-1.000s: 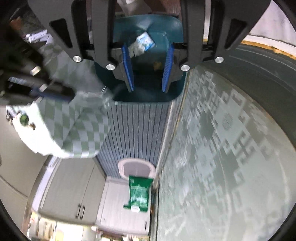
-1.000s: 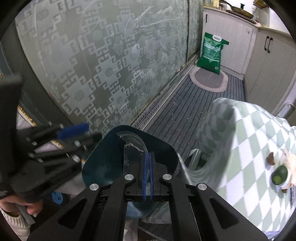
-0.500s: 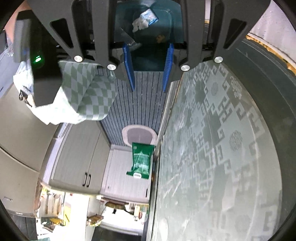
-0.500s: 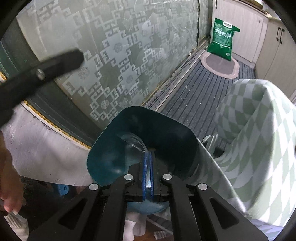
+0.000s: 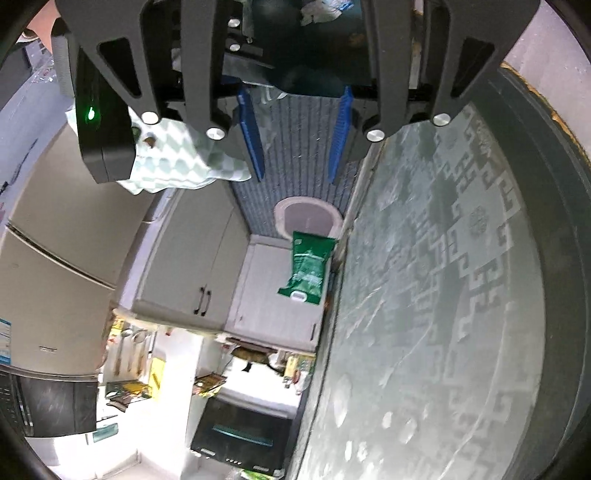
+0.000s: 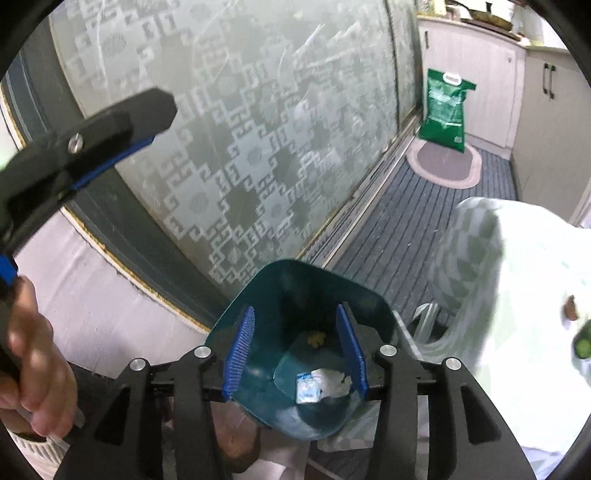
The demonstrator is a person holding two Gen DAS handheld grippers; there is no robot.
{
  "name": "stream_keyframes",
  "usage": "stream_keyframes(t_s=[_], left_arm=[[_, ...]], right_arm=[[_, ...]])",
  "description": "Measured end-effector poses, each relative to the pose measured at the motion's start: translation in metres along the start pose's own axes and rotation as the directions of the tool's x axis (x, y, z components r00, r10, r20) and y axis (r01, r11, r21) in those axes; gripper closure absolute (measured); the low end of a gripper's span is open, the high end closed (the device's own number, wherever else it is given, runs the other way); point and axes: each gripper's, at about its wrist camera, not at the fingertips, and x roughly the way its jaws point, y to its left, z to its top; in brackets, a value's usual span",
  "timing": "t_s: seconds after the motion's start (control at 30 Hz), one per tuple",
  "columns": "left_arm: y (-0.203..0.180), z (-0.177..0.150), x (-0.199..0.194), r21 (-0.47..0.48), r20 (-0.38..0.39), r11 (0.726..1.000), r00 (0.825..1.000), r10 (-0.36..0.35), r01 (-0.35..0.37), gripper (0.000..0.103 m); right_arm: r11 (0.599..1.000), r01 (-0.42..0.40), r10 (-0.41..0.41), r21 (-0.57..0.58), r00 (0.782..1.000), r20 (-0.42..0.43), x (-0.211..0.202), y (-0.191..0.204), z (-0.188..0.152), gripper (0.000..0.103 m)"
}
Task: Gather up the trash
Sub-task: 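Move both grippers back over the table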
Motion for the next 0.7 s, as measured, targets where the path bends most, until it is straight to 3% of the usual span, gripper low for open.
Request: stream_keyframes(t_s=[0.2,0.47,0.7], left_arm=[[-0.020,0.003,0.000,0.018,0.015,0.999,0.999,-0.032,0.032,0.052],[-0.053,0.004,0.024,0.005,-0.070,0.991,0.989,-0.130,0.131,0.044],[-0.101,0.005,0.056,0.156,-0.186,0.961,0.962,-0.201,0.230,0.038]], right_arm=[[0.998,0.054,-0.056,0.028,0.997,0.059,-0.030,-0.026,0.002,0.051],[0.984,0.166,-0.173,0.070,0.978,0.115,-0.088,-0.083,0.000,0.048],[0.966,0.241,-0.251,0.091,0.958,0.137,-0.137,-0.136,-0.001,0.042]])
